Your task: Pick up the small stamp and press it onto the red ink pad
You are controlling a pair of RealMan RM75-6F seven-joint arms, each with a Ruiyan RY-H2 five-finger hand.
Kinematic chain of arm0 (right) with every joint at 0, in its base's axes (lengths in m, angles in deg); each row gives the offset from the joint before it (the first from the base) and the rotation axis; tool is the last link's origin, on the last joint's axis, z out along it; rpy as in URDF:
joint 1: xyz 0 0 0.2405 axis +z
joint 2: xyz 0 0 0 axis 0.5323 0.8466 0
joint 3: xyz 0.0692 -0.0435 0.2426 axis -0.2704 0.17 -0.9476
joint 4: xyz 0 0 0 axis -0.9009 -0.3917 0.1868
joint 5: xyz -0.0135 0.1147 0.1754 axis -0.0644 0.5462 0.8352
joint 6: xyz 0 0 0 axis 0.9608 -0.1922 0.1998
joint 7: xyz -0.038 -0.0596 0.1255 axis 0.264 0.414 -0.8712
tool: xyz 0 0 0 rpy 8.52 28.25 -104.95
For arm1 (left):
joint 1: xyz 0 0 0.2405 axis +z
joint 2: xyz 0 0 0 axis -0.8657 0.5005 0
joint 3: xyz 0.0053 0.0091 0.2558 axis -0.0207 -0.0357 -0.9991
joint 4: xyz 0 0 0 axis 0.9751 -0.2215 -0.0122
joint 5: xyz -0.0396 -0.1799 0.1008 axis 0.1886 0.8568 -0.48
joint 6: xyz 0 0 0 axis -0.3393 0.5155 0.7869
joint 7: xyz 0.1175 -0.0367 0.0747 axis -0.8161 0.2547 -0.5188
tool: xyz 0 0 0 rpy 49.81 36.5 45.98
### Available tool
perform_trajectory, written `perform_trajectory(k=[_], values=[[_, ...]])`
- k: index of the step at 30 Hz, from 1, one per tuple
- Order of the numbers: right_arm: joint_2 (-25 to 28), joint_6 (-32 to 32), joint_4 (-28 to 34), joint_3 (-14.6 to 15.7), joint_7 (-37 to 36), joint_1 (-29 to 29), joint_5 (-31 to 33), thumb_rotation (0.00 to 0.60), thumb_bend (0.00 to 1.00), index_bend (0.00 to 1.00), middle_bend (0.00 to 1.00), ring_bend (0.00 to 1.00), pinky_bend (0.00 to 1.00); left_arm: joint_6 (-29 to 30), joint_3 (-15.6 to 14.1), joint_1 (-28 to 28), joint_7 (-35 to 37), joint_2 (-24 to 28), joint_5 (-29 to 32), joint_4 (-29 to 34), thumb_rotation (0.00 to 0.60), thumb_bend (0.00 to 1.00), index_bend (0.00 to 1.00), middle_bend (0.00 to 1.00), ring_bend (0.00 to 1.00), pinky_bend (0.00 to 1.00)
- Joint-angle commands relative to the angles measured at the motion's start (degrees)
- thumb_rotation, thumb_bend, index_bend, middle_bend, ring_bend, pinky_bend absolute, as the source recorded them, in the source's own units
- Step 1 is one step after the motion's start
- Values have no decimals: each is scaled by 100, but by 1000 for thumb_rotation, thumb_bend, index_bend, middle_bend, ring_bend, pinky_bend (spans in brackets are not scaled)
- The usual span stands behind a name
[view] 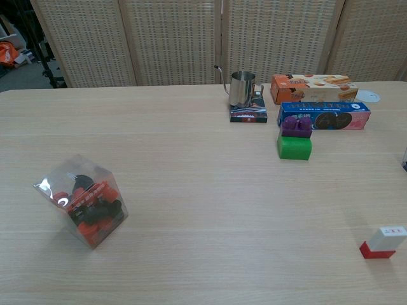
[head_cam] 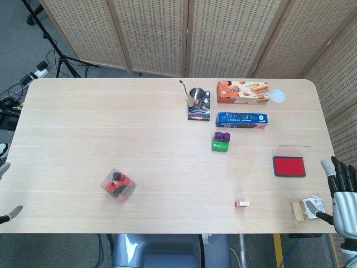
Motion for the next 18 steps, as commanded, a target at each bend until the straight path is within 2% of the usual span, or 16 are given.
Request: perform_trajectory(k=[1, 9, 13, 14, 15, 16, 17, 18], values=[[-35, -42, 55, -38, 89, 11, 105, 600, 0, 0, 0, 0, 0, 1, -2, 1, 21, 10, -4, -2, 600, 1, 0, 0, 0, 0], [25, -191, 131, -24, -92, 40, 202, 600, 0, 0, 0, 0, 0, 13, -16, 15, 104, 42, -20, -13, 600, 0, 0, 0, 0, 0], [60, -213, 43, -4, -298, 92, 19, 600, 0, 0, 23, 0, 0, -36, -10, -5, 80, 41, 3, -5, 600, 0, 0, 0, 0, 0], [78, -241, 19, 11, -333, 104, -11, 600, 0, 0, 85, 28, 3, -56, -8, -12, 71, 39, 17, -1, 600, 0, 0, 0, 0, 0], [102, -282, 0, 29, -368, 120, -35, 600, 0, 0, 192, 109, 47, -80, -5, -21, 60, 36, 33, 4, 600, 0, 0, 0, 0, 0], [133, -332, -21, 47, -422, 143, -61, 600, 0, 0, 326, 235, 142, -118, -1, -35, 39, 34, 54, 13, 600, 0, 0, 0, 0, 0], [159, -379, -45, 67, -482, 168, -104, 600, 0, 0, 416, 341, 236, -158, 0, -50, 16, 32, 74, 22, 600, 0, 0, 0, 0, 0], [169, -397, -64, 77, -523, 187, -151, 600, 0, 0, 546, 495, 407, -183, 2, -62, -3, 31, 81, 26, 600, 0, 0, 0, 0, 0]])
